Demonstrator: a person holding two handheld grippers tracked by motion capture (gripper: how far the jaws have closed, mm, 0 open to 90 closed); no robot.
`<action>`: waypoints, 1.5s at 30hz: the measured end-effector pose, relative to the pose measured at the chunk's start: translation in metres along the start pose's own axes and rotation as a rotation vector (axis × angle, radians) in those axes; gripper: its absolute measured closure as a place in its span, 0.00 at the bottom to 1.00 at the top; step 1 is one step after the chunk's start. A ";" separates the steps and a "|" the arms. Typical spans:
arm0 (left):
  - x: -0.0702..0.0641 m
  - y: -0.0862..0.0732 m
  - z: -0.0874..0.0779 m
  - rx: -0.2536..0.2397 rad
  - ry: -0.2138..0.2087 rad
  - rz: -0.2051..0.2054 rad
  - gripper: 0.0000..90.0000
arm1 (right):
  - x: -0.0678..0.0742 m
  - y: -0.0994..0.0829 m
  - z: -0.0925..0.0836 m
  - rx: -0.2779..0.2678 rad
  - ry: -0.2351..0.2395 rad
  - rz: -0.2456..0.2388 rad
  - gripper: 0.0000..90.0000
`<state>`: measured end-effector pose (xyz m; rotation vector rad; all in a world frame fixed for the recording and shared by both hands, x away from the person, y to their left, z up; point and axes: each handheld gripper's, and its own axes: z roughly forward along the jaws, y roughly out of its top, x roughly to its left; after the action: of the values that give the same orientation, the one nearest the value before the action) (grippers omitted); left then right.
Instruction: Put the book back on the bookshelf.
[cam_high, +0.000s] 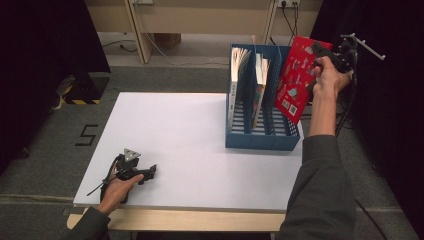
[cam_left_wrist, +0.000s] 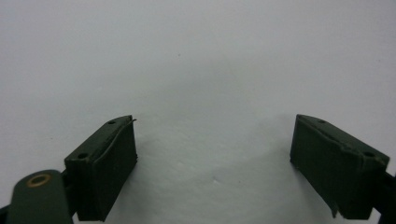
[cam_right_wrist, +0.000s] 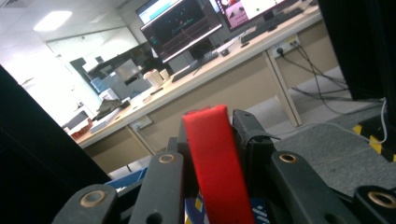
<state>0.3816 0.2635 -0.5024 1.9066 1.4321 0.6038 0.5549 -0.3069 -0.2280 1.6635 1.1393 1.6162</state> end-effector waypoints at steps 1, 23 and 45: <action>0.000 0.000 0.000 0.000 0.000 0.000 0.15 | 0.000 -0.002 0.002 0.004 -0.007 -0.008 0.82; 0.000 0.000 0.000 -0.003 0.003 0.001 0.15 | -0.010 -0.051 0.016 0.022 0.016 -0.044 0.80; 0.000 0.000 0.000 -0.001 0.002 0.002 0.15 | -0.016 -0.071 0.003 0.110 0.100 -0.040 0.79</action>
<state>0.3811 0.2631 -0.5026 1.9072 1.4312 0.6080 0.5451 -0.2859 -0.2966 1.6325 1.3244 1.6547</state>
